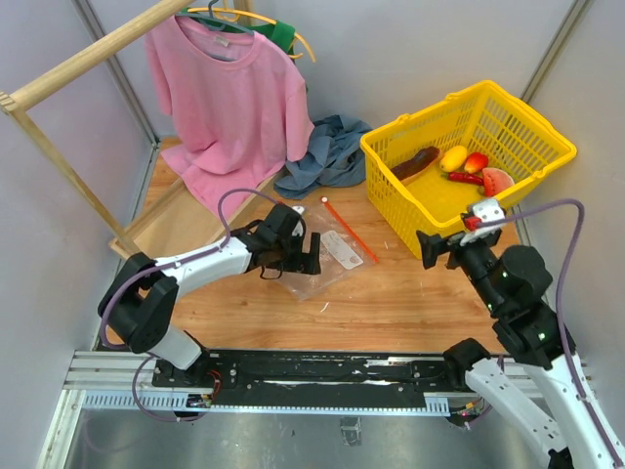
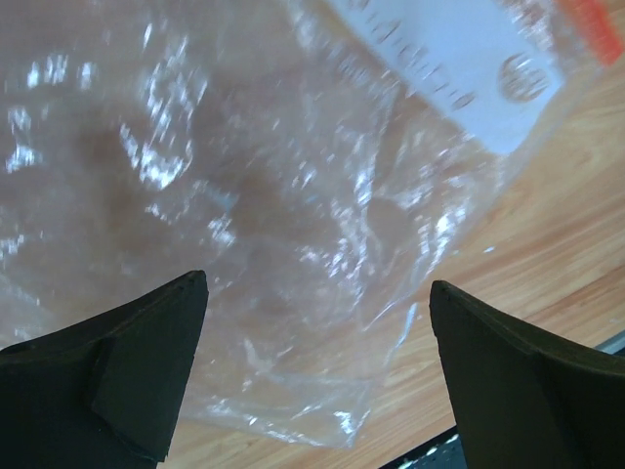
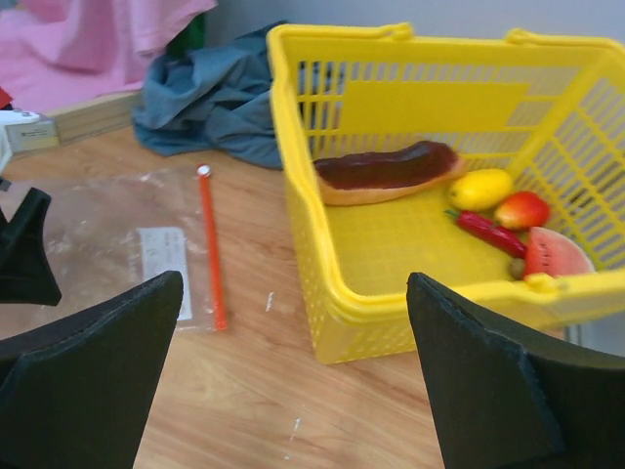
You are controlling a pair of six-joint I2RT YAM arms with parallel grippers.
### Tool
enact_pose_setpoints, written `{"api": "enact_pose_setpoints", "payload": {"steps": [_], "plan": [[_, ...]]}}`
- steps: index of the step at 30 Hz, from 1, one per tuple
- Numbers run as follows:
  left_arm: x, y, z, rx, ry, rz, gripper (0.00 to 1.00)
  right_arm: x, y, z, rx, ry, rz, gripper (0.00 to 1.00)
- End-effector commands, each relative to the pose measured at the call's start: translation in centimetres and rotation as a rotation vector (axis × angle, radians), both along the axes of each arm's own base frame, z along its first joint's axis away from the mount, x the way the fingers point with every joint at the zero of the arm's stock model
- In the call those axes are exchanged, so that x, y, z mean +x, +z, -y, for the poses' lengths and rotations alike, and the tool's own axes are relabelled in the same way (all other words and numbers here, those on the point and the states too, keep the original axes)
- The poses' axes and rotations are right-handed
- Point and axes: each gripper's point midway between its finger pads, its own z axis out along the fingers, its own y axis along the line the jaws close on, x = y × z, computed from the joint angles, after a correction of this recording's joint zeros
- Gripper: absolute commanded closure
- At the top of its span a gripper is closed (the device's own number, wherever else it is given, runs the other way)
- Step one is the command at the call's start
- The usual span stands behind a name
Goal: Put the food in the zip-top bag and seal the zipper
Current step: Pick up the zipper food storage bag at the center of the board.
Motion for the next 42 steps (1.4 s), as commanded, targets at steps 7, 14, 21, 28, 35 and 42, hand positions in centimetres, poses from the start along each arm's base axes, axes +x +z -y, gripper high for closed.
{"api": "enact_pose_setpoints", "payload": {"steps": [7,14,21,28,35,42], "plan": [[-3.1,-3.5,-6.0,0.142,0.153,-0.056,0.01,0.6,-3.0,-10.2,-0.078,0.482,-0.328,0.01],[-3.4,-3.6,-8.4,0.164,0.221,-0.056,0.01,1.3,-8.2,-18.0,-0.176,0.638,-0.509,0.01],[-3.9,-4.3,-9.1,0.176,0.244,-0.064,0.01,4.0,-15.9,-21.0,-0.193,0.523,-0.774,0.09],[-4.0,-4.4,-9.1,0.165,0.242,-0.059,0.01,5.2,-23.2,-21.2,-0.195,0.387,-0.942,0.13],[-4.2,-4.7,-8.8,0.152,0.228,-0.067,0.01,6.6,-26.6,-21.0,-0.164,0.297,-0.981,0.06],[-4.1,-4.7,-8.6,0.139,0.226,-0.062,0.01,6.2,-28.5,-21.8,-0.127,0.333,-1.038,0.06]]}}
